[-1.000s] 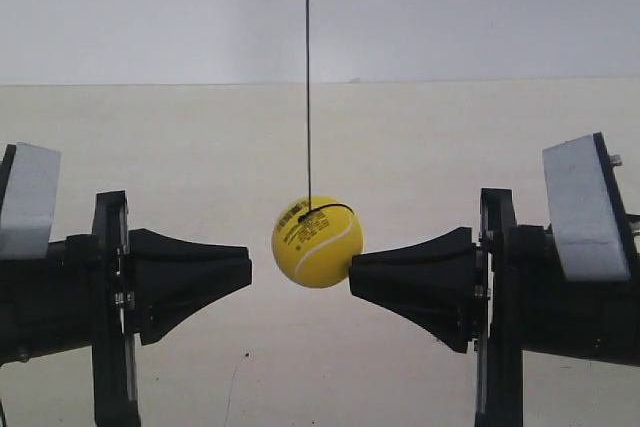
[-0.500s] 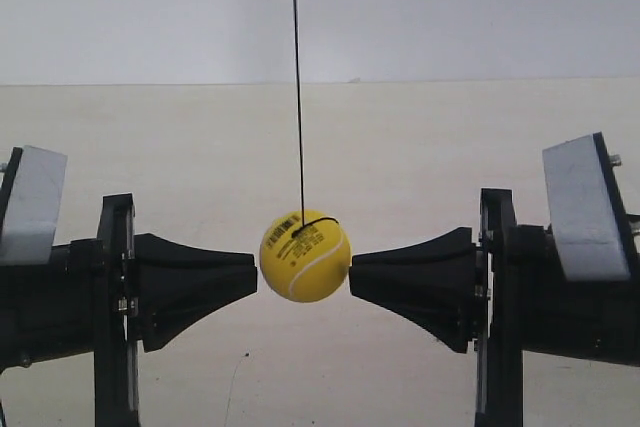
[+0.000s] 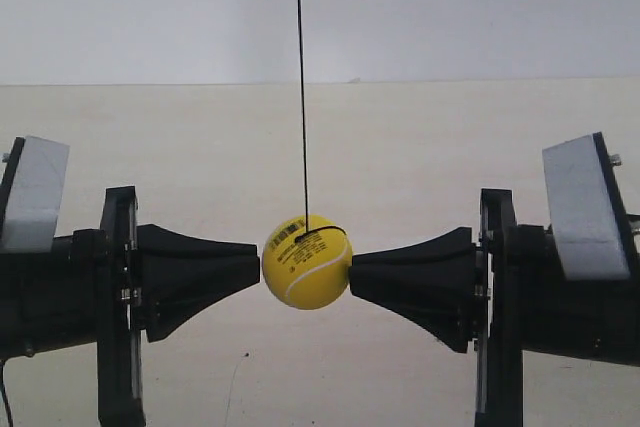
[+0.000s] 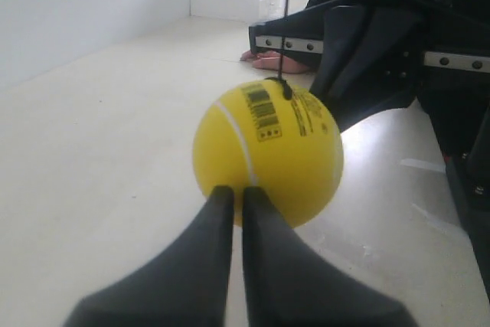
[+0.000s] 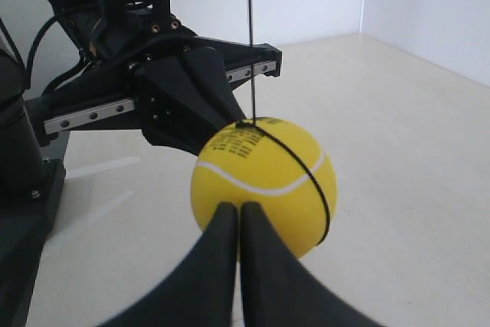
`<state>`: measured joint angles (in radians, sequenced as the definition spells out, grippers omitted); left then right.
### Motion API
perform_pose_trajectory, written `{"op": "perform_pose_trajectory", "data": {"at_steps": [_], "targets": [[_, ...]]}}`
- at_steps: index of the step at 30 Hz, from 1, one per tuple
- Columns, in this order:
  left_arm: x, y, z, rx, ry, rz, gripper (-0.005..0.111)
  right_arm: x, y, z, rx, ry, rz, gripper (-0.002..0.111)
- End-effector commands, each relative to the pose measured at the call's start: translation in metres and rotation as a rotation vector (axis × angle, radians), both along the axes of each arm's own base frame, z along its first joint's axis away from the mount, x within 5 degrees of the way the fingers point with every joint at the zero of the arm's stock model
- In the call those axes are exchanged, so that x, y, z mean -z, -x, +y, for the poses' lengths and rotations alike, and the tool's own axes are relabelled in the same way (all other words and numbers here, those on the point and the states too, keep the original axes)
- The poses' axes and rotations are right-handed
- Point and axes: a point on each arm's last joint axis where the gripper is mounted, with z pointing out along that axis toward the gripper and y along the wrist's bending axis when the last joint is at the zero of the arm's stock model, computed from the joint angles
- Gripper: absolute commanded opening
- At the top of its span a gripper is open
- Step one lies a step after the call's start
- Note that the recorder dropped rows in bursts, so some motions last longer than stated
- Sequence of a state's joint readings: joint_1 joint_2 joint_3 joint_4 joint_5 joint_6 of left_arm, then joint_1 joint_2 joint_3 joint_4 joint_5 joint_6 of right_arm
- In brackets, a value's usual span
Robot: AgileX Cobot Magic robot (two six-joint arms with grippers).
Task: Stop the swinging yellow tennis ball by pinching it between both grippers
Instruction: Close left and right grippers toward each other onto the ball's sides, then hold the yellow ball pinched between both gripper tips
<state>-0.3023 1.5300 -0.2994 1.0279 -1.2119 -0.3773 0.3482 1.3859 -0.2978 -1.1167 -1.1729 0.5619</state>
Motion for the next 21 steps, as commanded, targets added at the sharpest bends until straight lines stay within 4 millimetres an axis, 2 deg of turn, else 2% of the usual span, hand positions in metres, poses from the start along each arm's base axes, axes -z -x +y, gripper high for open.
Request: {"op": "perform_pose_trajectory", "data": {"at_steps": [1,5,21], "targets": [[-0.0012,0.0052,-0.0091,0.045,0.014,0.001,0.005,-0.001,-0.0008,0.0006,-0.001,-0.007,0.0,0.0],[-0.0022,0.0097,-0.0165,0.069,0.014,-0.032,0.005,-0.0006,-0.001,0.0005,0.001,-0.003,0.001,0.0],[-0.0022,0.01,-0.0169,0.07,0.014,-0.034,0.005,0.0014,-0.0022,-0.0001,0.016,0.019,0.005,0.0]]}}
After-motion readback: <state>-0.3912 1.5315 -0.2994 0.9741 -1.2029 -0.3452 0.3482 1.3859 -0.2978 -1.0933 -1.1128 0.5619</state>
